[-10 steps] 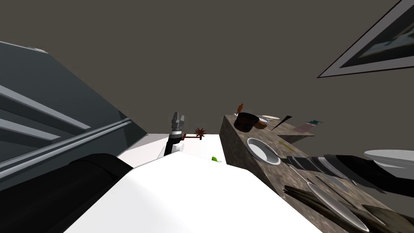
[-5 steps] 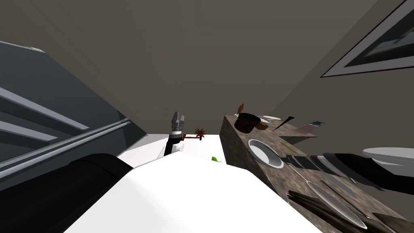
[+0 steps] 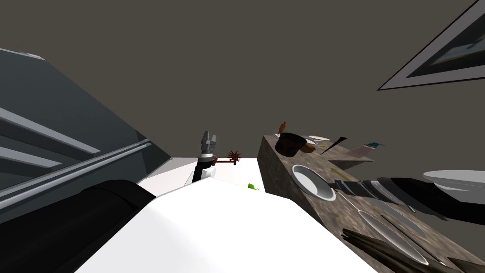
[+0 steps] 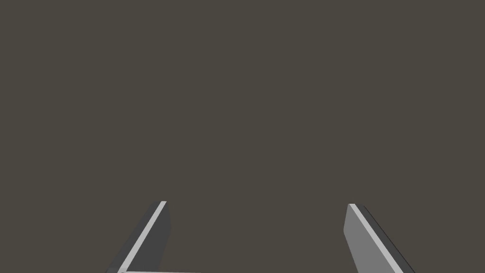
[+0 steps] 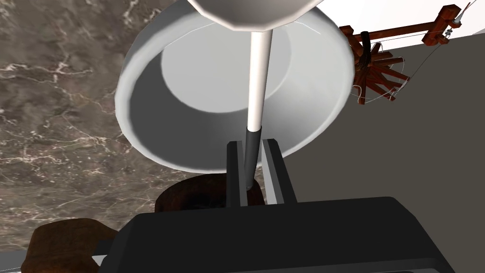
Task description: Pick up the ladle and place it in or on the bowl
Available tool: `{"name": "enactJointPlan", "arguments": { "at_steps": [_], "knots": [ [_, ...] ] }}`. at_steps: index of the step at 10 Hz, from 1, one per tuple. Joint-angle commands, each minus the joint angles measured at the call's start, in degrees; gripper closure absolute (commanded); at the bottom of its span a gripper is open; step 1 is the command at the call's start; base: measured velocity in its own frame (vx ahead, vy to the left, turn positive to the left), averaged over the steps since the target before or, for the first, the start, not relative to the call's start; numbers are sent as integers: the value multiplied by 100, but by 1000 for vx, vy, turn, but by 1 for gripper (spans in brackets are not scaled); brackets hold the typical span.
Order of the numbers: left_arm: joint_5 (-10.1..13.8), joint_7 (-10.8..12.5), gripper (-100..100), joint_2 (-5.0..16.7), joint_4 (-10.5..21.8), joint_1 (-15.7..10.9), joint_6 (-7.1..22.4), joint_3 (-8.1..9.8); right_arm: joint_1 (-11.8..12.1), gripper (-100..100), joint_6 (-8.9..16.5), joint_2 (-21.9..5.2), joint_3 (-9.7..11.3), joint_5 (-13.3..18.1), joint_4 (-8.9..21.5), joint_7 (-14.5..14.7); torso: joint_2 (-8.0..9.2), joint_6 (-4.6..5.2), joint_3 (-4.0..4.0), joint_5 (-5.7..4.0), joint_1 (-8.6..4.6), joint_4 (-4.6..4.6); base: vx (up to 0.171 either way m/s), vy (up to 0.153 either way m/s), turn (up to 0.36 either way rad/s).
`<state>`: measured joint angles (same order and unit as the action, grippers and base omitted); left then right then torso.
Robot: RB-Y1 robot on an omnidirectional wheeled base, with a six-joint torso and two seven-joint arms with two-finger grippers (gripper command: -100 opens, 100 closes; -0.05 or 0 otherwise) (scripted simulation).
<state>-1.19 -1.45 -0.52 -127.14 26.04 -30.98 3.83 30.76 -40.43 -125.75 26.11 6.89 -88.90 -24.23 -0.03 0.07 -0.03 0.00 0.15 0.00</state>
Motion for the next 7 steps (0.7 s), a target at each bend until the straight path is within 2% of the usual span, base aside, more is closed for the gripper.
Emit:
{"name": "enactJointPlan", "arguments": {
  "at_steps": [1, 6, 7],
  "knots": [
    [0, 0, 0, 0, 0, 0, 0, 0, -7, 100, -10, -23, -1, -11, -3, -14, 0, 0, 0, 0, 0, 0, 26, 11, -16],
    [0, 0, 0, 0, 0, 0, 0, 0, -21, 100, -29, -98, -19, -44, -18, -61, -3, -2, -1, 0, -1, 0, 30, 0, 10],
    [0, 0, 0, 0, 0, 0, 0, 0, -22, -100, -29, -101, -23, -45, -18, -65, 8, 0, 4, -1, -1, 1, 0, 0, 0]
  ]
}}
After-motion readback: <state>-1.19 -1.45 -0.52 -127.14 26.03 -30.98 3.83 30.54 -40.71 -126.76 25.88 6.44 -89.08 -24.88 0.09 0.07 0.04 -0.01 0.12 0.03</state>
